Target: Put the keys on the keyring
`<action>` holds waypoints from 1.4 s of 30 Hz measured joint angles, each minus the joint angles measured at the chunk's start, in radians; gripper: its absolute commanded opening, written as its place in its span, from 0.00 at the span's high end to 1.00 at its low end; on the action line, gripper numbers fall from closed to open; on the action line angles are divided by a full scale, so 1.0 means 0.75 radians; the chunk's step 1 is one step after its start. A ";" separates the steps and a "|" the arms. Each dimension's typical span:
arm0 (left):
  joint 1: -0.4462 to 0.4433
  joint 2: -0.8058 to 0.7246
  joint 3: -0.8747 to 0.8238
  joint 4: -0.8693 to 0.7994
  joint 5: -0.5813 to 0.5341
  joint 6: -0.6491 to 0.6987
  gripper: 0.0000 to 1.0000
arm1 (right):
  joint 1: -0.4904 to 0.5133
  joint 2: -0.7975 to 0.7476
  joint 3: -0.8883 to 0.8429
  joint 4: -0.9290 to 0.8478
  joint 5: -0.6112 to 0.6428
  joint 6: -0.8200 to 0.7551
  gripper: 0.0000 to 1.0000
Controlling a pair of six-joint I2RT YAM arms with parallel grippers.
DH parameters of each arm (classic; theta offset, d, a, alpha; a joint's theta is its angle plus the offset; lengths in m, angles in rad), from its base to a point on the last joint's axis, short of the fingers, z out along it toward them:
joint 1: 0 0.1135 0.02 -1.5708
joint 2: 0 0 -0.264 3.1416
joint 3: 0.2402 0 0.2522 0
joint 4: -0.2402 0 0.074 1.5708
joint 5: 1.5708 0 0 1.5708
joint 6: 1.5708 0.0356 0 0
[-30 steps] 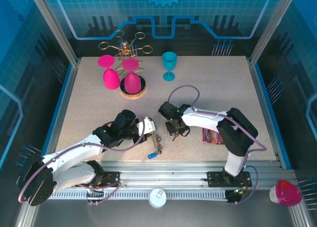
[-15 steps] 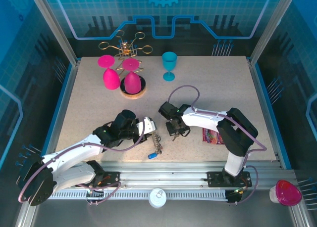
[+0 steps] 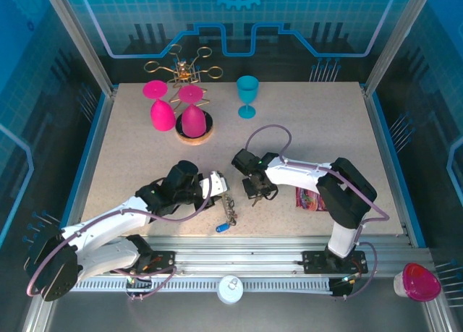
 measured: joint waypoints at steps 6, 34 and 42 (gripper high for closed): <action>0.000 0.000 0.000 0.000 0.000 0.001 1.00 | 0.000 0.004 0.000 0.001 0.000 -0.004 1.00; 0.000 -0.081 -0.046 0.080 -0.044 0.006 1.00 | -0.125 -0.686 -0.462 0.675 -0.689 -0.616 1.00; -0.001 -0.111 -0.086 0.133 -0.007 0.006 1.00 | -0.128 -0.754 -0.497 0.794 -0.947 -0.710 1.00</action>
